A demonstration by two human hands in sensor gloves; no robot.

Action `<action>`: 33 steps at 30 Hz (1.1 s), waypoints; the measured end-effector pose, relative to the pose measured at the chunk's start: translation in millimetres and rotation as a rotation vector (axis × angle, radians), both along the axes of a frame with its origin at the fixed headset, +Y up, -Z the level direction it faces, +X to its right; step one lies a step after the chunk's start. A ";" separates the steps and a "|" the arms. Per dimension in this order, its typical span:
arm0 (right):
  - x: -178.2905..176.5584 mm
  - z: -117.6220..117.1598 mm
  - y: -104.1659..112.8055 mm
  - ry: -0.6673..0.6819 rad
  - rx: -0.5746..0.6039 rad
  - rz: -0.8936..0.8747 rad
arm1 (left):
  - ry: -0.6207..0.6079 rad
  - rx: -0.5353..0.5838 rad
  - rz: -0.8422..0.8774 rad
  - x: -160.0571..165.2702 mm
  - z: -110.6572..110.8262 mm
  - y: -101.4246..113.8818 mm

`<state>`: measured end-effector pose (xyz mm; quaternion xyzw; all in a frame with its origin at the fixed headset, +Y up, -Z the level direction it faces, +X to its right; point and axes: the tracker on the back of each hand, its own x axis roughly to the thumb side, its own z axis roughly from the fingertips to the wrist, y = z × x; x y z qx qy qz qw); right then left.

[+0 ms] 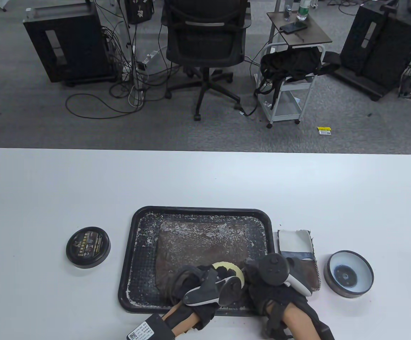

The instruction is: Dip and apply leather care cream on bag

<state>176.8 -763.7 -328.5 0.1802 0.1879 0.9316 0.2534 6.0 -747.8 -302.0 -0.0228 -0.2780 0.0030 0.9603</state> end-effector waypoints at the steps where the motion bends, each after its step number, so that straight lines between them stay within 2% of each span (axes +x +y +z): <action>1: 0.1 -0.1 0.0 -0.003 -0.001 -0.004 | -0.011 -0.005 0.023 -1.5 -0.3 0.7; 5: 0.2 0.0 0.1 -0.005 0.000 -0.001 | -0.127 -0.045 0.096 -5.0 0.4 0.4; 13: -4.4 1.3 2.4 -0.004 0.043 0.079 | -0.222 0.039 -0.092 0.0 11.8 0.3; 22: -5.0 1.8 2.4 -0.007 0.048 0.097 | -0.238 0.011 -0.135 -11.1 17.0 0.8; 33: -4.5 1.6 2.5 -0.008 0.051 0.103 | -0.194 -0.047 -0.188 -54.0 18.0 -0.7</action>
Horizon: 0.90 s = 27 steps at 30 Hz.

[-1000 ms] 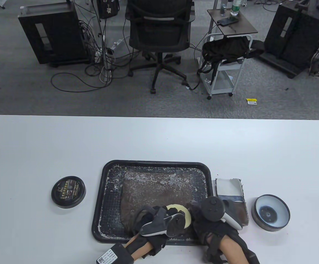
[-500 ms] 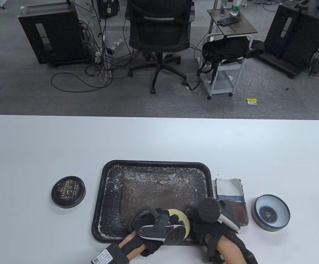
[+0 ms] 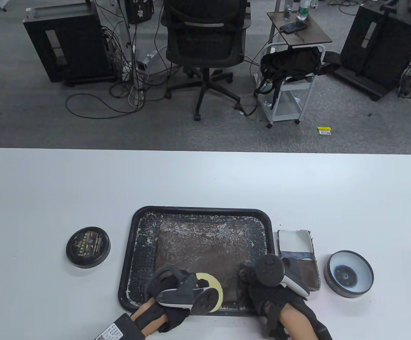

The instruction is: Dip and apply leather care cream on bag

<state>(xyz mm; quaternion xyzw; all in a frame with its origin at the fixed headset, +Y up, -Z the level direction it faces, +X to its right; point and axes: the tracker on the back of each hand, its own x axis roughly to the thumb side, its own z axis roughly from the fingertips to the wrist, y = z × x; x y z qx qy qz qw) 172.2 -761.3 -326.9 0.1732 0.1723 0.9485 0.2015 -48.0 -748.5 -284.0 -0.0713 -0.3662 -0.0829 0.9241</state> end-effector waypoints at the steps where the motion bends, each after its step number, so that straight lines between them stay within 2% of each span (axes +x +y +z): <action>1: 0.1 -0.1 0.1 0.000 0.001 0.001 | 0.003 0.001 -0.004 -4.5 0.3 0.1; 9: 0.6 -0.6 0.4 0.004 0.016 0.021 | 0.073 -0.015 0.023 -59.2 1.6 -1.1; 19: 1.2 -0.6 0.3 -0.002 0.032 0.024 | 0.153 -0.034 0.049 -108.9 4.1 1.7; 27: 0.0 0.1 0.0 0.018 0.040 0.018 | 0.267 -0.119 0.054 -139.9 -2.7 -2.8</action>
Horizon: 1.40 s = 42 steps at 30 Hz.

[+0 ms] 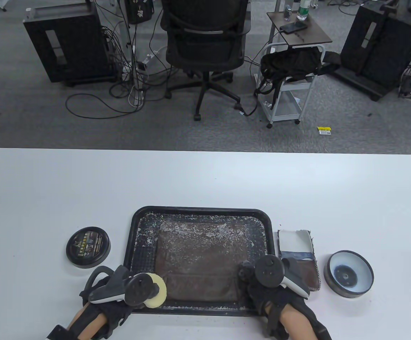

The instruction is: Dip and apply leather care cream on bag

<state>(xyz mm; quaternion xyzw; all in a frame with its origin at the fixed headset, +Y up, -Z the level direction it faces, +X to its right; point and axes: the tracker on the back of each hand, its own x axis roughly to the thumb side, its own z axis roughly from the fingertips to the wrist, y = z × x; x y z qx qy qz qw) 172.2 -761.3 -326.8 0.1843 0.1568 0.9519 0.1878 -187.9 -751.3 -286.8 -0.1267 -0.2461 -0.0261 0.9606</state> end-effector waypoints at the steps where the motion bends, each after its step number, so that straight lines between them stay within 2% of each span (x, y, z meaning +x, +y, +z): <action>1: -0.5 0.4 0.2 0.005 0.004 0.006 | 0.013 -0.008 -0.003 -2.3 0.0 0.1; 6: -5.0 5.3 1.1 0.036 0.065 0.037 | 0.034 -0.007 0.100 -15.8 -1.3 8.4; 10: -4.7 8.9 4.7 0.036 0.109 -0.002 | 0.047 0.039 0.187 -26.5 -0.4 17.4; 15: 2.3 8.6 14.6 -0.027 0.194 -0.003 | 0.095 0.173 0.309 -38.8 -0.9 25.6; 18: 5.5 5.8 17.6 -0.075 0.242 0.125 | 0.128 0.258 0.352 -43.4 -0.8 28.3; 22: 1.3 0.0 13.2 -0.103 0.189 0.265 | 0.144 0.316 0.382 -45.6 0.6 30.8; 26: -14.6 -3.0 4.9 -0.159 0.055 0.355 | 0.142 0.336 0.363 -42.7 2.5 31.1; 28: -24.1 -4.8 4.7 -0.190 0.062 0.366 | 0.139 0.342 0.349 -40.7 3.5 31.2; 33: -44.0 -12.1 2.2 -0.245 0.047 0.517 | 0.136 0.352 0.335 -38.2 5.0 30.3; 36: -48.2 -14.8 1.8 -0.331 -0.023 0.486 | 0.149 0.344 0.335 -39.7 3.7 28.5; 42: -49.1 -17.0 1.8 -0.418 -0.080 0.442 | 0.180 0.315 0.355 -47.0 -1.2 22.8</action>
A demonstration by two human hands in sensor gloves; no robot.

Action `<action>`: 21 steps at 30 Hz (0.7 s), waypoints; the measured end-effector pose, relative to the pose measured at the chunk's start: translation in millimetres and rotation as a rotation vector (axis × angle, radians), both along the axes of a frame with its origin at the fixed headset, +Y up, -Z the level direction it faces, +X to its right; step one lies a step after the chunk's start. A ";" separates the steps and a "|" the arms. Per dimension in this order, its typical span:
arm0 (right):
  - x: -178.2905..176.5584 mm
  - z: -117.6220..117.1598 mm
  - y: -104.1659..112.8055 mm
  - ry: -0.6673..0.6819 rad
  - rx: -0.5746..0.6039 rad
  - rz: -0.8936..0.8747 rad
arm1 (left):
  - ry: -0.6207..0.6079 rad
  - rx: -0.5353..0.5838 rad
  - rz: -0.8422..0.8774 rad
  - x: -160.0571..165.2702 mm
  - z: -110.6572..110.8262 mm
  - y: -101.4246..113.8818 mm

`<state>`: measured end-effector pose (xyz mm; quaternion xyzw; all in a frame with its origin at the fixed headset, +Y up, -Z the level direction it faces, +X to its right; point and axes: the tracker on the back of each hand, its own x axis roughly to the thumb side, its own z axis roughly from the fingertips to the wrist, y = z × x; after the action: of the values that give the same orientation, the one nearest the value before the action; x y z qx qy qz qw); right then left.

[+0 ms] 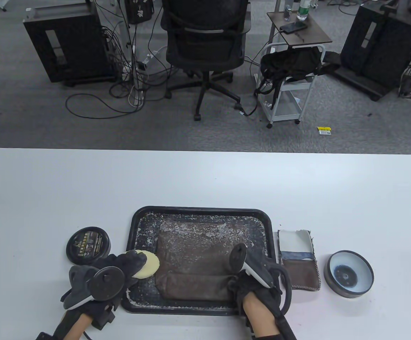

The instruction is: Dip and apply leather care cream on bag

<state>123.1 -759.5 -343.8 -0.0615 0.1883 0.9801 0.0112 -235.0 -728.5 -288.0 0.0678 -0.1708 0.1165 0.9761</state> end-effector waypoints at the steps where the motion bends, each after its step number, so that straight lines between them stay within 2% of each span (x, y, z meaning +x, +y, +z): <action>1: -0.2 0.0 0.2 -0.006 0.004 -0.007 | 0.006 -0.005 0.008 -1.8 -0.9 -0.7; 4: 0.3 1.0 0.2 -0.014 0.029 -0.055 | 0.015 -0.021 0.026 -6.2 -3.0 -1.9; 12: -0.6 9.3 11.9 0.009 0.188 -0.151 | 0.021 -0.026 0.055 -11.4 -5.2 -2.0; 17: 6.6 12.3 37.6 0.003 0.328 -0.187 | 0.016 -0.008 0.061 -12.0 -5.3 -1.6; 21: 17.6 13.7 68.3 -0.014 0.453 -0.198 | 0.015 -0.003 0.064 -12.5 -5.5 -1.8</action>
<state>140.7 -691.3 -330.1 -0.0457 -0.0311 0.9910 0.1220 -247.4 -730.2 -293.5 0.0728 -0.1609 0.1476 0.9732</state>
